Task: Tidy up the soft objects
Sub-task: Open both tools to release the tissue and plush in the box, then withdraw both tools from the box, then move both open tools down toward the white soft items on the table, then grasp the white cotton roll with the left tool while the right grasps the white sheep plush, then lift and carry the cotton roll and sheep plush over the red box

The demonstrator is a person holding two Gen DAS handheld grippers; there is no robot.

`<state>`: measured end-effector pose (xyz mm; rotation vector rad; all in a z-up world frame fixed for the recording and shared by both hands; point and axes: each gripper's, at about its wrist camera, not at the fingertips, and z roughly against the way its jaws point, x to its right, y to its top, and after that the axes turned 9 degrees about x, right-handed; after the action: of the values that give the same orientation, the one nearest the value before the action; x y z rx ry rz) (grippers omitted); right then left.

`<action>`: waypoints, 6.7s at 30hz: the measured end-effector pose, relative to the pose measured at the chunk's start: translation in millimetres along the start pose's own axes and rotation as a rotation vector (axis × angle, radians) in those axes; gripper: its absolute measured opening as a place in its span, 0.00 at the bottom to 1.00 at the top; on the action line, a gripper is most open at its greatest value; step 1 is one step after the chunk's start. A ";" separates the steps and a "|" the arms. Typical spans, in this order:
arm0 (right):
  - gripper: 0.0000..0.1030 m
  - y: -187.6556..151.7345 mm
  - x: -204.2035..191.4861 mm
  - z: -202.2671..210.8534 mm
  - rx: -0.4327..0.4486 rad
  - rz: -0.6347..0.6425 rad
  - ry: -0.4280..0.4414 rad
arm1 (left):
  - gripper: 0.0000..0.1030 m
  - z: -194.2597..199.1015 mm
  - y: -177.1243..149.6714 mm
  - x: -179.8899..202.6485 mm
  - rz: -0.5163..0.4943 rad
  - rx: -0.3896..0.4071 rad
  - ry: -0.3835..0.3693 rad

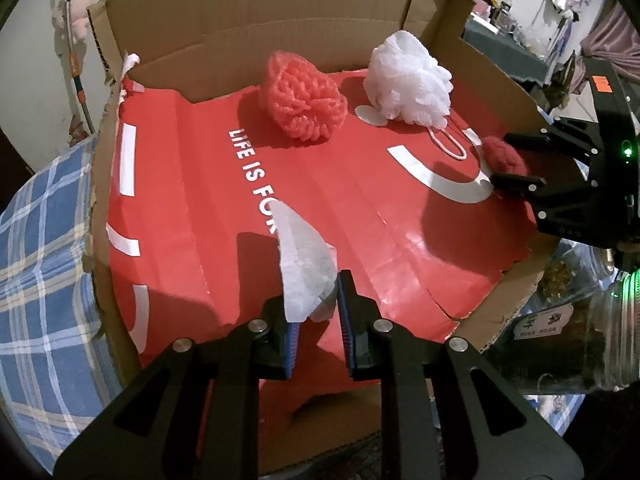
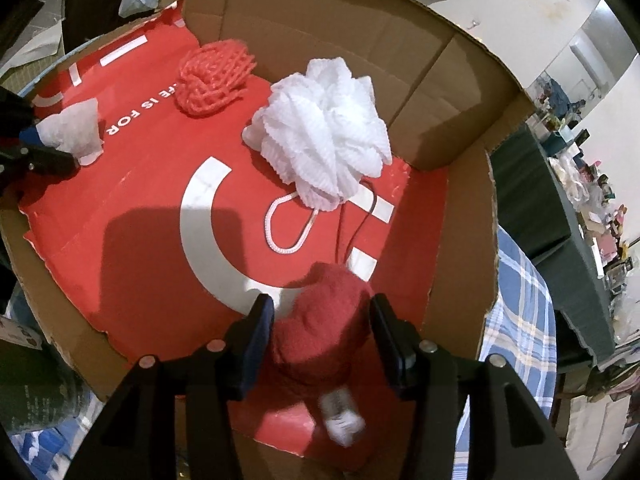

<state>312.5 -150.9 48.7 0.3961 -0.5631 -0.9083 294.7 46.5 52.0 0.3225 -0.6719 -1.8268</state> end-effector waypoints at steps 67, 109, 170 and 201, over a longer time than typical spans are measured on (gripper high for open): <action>1.00 -198.6 -109.7 274.5 0.679 -0.496 -0.175 | 1.00 226.9 -205.6 171.9 0.015 0.783 0.205; 1.00 -218.2 -122.7 180.2 0.538 -0.541 -0.124 | 1.00 131.8 -233.6 133.9 0.110 0.585 0.223; 0.11 -177.8 -107.0 151.1 0.430 -0.427 0.183 | 0.29 99.8 -184.6 136.8 -0.119 0.322 -0.026; 0.46 -182.1 -130.5 151.1 0.496 -0.364 0.133 | 0.32 97.6 -208.8 139.5 -0.114 0.379 0.028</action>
<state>42.9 -158.4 30.9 1.0251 -0.6016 -1.0760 32.4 -7.0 21.5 0.6471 -0.9986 -1.7921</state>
